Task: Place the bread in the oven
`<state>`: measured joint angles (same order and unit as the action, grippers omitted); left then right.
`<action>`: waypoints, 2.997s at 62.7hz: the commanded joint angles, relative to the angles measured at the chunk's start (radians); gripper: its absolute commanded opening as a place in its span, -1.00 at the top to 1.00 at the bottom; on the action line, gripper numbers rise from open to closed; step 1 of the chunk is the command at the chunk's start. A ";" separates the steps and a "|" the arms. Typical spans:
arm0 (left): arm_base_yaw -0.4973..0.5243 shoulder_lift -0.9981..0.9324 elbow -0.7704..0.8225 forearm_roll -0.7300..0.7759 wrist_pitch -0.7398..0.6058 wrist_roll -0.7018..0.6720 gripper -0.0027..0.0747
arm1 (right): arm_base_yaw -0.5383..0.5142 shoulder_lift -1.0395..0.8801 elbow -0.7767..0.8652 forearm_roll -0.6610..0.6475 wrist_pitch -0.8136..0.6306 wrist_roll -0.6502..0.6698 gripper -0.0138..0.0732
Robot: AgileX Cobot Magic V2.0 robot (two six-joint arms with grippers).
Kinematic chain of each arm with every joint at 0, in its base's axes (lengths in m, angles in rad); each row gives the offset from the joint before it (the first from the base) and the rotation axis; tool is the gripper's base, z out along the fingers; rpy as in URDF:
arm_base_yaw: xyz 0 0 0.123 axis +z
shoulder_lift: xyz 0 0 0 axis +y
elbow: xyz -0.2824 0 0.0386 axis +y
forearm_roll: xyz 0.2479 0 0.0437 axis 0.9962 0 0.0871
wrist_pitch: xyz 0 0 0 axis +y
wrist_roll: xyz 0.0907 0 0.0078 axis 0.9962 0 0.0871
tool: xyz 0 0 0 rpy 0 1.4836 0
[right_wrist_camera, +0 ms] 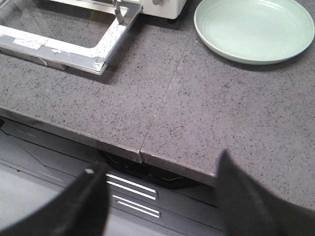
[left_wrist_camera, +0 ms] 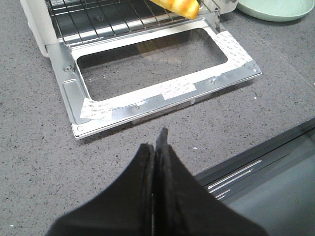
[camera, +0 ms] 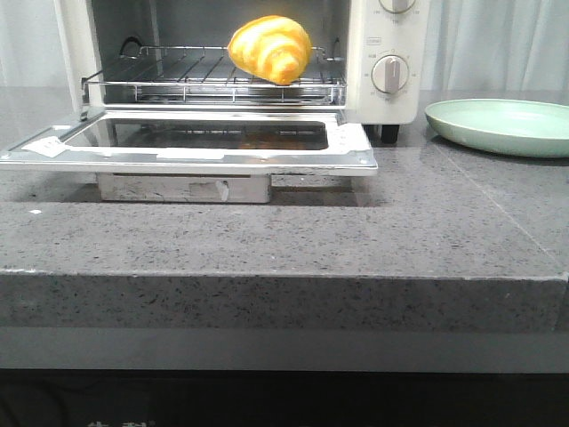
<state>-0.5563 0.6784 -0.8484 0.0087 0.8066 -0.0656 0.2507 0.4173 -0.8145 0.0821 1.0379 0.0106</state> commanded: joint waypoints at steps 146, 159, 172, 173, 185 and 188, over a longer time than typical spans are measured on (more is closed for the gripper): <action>0.450 -0.708 0.880 -0.060 -0.774 -0.009 0.98 | -0.008 0.008 -0.021 0.006 -0.052 -0.011 0.96; 0.450 -0.708 0.880 -0.060 -0.774 -0.009 0.98 | -0.087 -0.087 0.099 0.010 -0.163 -0.011 0.96; 0.450 -0.708 0.880 -0.060 -0.774 -0.009 0.98 | -0.209 -0.291 0.447 0.093 -0.573 -0.011 0.96; 0.450 -0.708 0.880 -0.060 -0.774 -0.009 0.98 | -0.217 -0.311 0.483 0.097 -0.612 -0.011 0.96; 0.450 -0.708 0.880 -0.060 -0.774 -0.009 0.98 | -0.241 -0.443 0.739 0.089 -0.926 -0.011 0.96; 0.450 -0.706 0.880 -0.060 -0.774 -0.009 0.98 | -0.241 -0.449 0.782 0.067 -1.004 -0.011 0.95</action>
<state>-0.1077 -0.0062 0.0077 -0.0421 0.1119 -0.0656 0.0171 -0.0036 -0.0661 0.1675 0.2631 0.0106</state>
